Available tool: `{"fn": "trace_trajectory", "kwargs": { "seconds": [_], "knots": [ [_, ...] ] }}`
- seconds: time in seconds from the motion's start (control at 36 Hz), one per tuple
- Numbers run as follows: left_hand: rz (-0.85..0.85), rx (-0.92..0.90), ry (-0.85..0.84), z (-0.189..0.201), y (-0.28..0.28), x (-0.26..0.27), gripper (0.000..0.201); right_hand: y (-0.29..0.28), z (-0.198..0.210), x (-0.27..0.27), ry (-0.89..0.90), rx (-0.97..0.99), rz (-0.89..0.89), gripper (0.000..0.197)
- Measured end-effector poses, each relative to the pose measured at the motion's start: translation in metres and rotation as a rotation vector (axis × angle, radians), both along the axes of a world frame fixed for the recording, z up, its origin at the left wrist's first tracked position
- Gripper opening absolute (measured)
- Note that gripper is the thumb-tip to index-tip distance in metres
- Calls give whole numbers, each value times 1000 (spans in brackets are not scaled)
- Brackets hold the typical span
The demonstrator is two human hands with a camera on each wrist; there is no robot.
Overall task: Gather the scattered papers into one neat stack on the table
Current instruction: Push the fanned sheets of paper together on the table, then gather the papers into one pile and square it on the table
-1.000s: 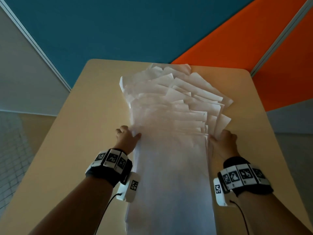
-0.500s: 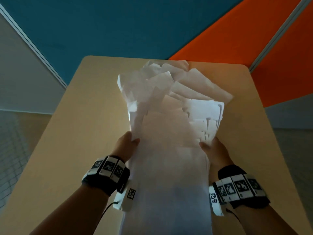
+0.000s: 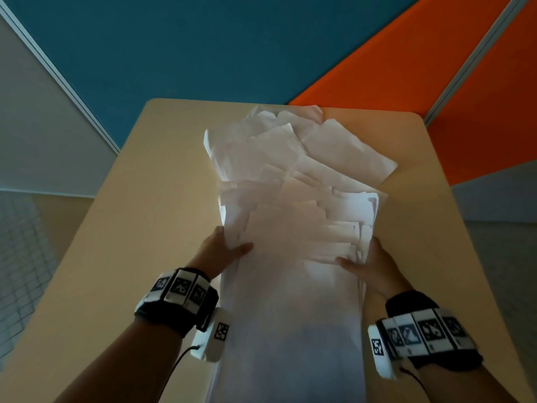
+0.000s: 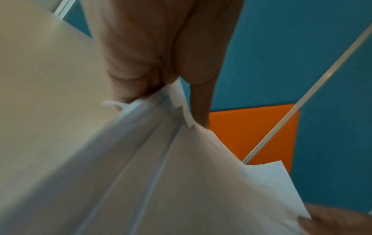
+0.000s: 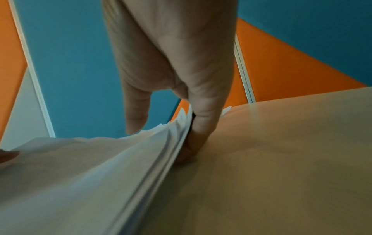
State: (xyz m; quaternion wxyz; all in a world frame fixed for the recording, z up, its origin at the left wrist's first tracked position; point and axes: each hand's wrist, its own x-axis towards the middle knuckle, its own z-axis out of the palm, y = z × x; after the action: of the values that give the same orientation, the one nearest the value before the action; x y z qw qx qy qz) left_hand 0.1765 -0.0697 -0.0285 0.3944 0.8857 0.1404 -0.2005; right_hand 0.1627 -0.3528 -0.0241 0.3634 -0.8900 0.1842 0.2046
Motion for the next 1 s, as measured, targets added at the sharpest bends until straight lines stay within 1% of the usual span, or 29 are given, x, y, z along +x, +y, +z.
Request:
{"fn": "trace_trajectory", "kwargs": {
  "seconds": [0.08,0.11,0.14,0.19,0.25,0.31,0.36,0.39,0.44,0.47,0.53,0.58,0.64,0.69,0.78,0.83,0.89,1.0],
  "knots": [
    [-154,-7,67,3,5,-7,95,3,1,-5,32,-7,18,78],
    [-188,-13,50,-1,7,-10,98,2,0,-6,21,-7,6,78],
    [-184,-27,31,-2,9,-13,97,0,-2,-6,4,-4,-10,78],
    [-132,-44,-31,-3,11,-12,83,-4,-6,-3,-53,5,-28,76],
    [-89,-35,-85,-3,8,-3,78,-6,-5,6,-127,17,-45,72],
    [-41,-14,-145,-3,3,12,74,-4,0,19,-181,20,-60,71],
    [46,14,-186,-1,-3,29,57,-3,3,36,-213,10,-83,71],
    [88,32,-196,-2,-6,38,55,-2,3,45,-220,-10,-90,69],
    [142,87,-167,-3,-11,53,65,1,1,59,-193,-77,-106,68],
    [157,104,-141,-6,-13,59,74,3,-1,64,-156,-126,-111,74],
    [208,102,-91,-9,-18,68,85,9,-5,68,-90,-234,-115,92],
    [247,99,-83,-11,-24,74,88,15,-8,71,-121,-210,-174,97],
    [270,123,-66,-10,-32,80,87,22,-10,73,-179,-141,-215,94],
    [271,130,-46,-7,-36,85,83,26,-12,76,-200,-115,-228,92],
    [234,117,-44,-4,-36,90,69,28,-11,79,-203,-61,-272,89],
    [202,95,-73,-3,-34,91,58,27,-8,80,-176,-50,-294,80],
    [188,62,-106,-4,-32,87,51,26,-6,78,-158,-64,-279,73],
    [202,8,-132,-8,-27,72,46,26,-2,70,-137,-60,-232,68]
  ]
}}
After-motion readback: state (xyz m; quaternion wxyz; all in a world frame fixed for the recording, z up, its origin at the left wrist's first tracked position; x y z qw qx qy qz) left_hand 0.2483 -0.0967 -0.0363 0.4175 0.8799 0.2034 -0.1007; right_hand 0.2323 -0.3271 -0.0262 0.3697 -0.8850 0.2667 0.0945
